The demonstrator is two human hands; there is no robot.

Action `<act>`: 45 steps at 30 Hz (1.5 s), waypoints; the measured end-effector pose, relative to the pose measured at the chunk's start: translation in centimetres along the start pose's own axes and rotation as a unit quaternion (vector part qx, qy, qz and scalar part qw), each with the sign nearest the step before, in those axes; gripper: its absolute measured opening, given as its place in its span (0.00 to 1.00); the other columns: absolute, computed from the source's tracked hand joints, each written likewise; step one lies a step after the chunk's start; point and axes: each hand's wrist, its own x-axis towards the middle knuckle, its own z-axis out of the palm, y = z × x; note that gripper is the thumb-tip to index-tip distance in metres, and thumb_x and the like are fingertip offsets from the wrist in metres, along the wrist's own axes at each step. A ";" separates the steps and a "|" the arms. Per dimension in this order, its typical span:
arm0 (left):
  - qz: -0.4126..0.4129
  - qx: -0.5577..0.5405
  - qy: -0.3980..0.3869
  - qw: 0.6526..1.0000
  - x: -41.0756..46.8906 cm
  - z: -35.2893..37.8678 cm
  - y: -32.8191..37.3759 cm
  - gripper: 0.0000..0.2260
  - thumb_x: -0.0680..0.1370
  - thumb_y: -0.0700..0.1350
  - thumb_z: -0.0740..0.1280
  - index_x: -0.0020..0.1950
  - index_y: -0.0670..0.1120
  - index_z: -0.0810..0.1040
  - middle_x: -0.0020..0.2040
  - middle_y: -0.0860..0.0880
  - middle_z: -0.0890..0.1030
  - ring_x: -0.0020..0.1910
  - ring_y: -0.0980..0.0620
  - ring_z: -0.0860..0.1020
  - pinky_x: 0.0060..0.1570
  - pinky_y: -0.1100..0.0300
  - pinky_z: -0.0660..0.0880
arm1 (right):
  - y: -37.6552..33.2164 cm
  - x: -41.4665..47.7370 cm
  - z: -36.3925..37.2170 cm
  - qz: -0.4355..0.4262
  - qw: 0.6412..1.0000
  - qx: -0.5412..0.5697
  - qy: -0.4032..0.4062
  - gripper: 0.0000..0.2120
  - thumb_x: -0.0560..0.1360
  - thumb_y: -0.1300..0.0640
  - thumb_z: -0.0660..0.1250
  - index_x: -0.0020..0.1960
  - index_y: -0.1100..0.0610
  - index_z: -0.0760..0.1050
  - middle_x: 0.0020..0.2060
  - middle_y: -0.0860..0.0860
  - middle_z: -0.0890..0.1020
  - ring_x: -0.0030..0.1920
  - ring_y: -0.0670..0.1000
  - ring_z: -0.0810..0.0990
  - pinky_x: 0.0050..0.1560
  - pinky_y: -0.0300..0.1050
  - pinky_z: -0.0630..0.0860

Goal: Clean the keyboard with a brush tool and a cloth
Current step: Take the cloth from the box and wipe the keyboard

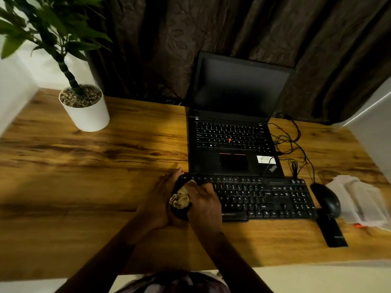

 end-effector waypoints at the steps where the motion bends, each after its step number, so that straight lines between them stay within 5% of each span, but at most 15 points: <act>1: 0.004 -0.001 -0.004 1.000 0.0 0.0 -0.1 0.62 0.58 0.71 0.72 0.81 0.50 0.44 0.79 0.53 0.57 0.77 0.54 0.55 0.76 0.50 0.56 | -0.5 0.0 0.0 -0.016 1.000 0.008 -0.007 0.19 0.69 0.54 0.58 0.55 0.56 0.80 0.49 0.48 0.84 0.45 0.54 0.75 0.37 0.46 0.77; 5: 0.020 0.020 0.002 1.000 0.0 0.2 -0.3 0.58 0.63 0.69 0.72 0.81 0.49 0.43 0.80 0.50 0.58 0.78 0.53 0.56 0.76 0.51 0.56 | 0.4 -0.8 -0.2 -0.087 0.996 -0.006 -0.017 0.24 0.67 0.44 0.60 0.55 0.54 0.82 0.53 0.47 0.84 0.46 0.53 0.79 0.41 0.43 0.77; 11: -0.002 -0.023 0.006 1.000 -0.1 0.0 0.2 0.64 0.55 0.71 0.75 0.81 0.52 0.46 0.79 0.54 0.60 0.77 0.55 0.57 0.75 0.55 0.57 | 2.2 -2.0 -0.8 -0.030 0.998 -0.024 0.054 0.16 0.68 0.54 0.62 0.52 0.53 0.81 0.51 0.46 0.84 0.45 0.53 0.75 0.38 0.49 0.78; 16: 0.024 0.005 0.007 1.000 0.0 0.1 -0.4 0.58 0.62 0.72 0.70 0.81 0.54 0.41 0.79 0.54 0.60 0.77 0.53 0.58 0.74 0.48 0.61 | 1.1 -2.2 -0.3 -0.065 0.998 -0.009 0.012 0.21 0.68 0.47 0.62 0.56 0.54 0.81 0.55 0.47 0.84 0.47 0.52 0.76 0.40 0.46 0.78; 21: -0.001 -0.010 -0.001 1.000 0.0 0.0 0.1 0.65 0.55 0.72 0.76 0.81 0.56 0.42 0.78 0.58 0.57 0.76 0.58 0.54 0.72 0.58 0.55 | 3.2 -2.3 -1.4 -0.006 0.997 -0.023 0.069 0.16 0.71 0.55 0.59 0.53 0.53 0.81 0.49 0.46 0.85 0.46 0.52 0.74 0.39 0.49 0.77; 26: 0.017 -0.004 0.014 1.000 0.0 0.2 -0.3 0.63 0.56 0.75 0.73 0.81 0.52 0.44 0.77 0.58 0.59 0.75 0.57 0.57 0.74 0.52 0.60 | 1.9 -2.6 -0.4 -0.014 0.999 -0.011 0.033 0.15 0.68 0.54 0.71 0.54 0.54 0.81 0.51 0.46 0.84 0.47 0.52 0.75 0.40 0.45 0.76; 29: -0.005 -0.011 0.003 1.000 -0.1 -0.1 0.0 0.64 0.55 0.73 0.75 0.81 0.56 0.43 0.78 0.58 0.58 0.76 0.58 0.55 0.74 0.54 0.58 | 2.8 -2.7 -0.7 -0.008 0.999 -0.008 0.040 0.16 0.71 0.54 0.63 0.55 0.53 0.81 0.51 0.45 0.85 0.47 0.53 0.77 0.40 0.47 0.77; 33: -0.009 -0.001 0.003 1.000 -0.1 0.0 0.2 0.65 0.54 0.73 0.75 0.80 0.56 0.42 0.79 0.54 0.56 0.76 0.55 0.53 0.75 0.52 0.56 | 4.4 -3.0 -1.1 0.044 0.996 -0.030 0.066 0.13 0.70 0.59 0.70 0.54 0.52 0.81 0.48 0.46 0.85 0.47 0.53 0.75 0.41 0.47 0.75; 38: -0.015 -0.011 -0.002 1.000 -0.3 -0.1 0.2 0.65 0.54 0.72 0.76 0.80 0.58 0.41 0.79 0.55 0.56 0.77 0.56 0.53 0.75 0.50 0.58 | 3.6 -3.2 -0.8 0.001 0.998 -0.018 0.052 0.16 0.72 0.57 0.60 0.55 0.53 0.81 0.50 0.45 0.84 0.46 0.52 0.76 0.38 0.45 0.74; 45: -0.019 0.008 -0.005 1.000 -0.1 -0.3 0.4 0.67 0.54 0.70 0.78 0.80 0.56 0.41 0.79 0.55 0.55 0.74 0.59 0.51 0.73 0.56 0.53 | 4.5 -3.2 -1.4 0.066 0.993 -0.026 0.089 0.16 0.72 0.59 0.59 0.54 0.54 0.82 0.47 0.47 0.85 0.46 0.52 0.74 0.36 0.45 0.73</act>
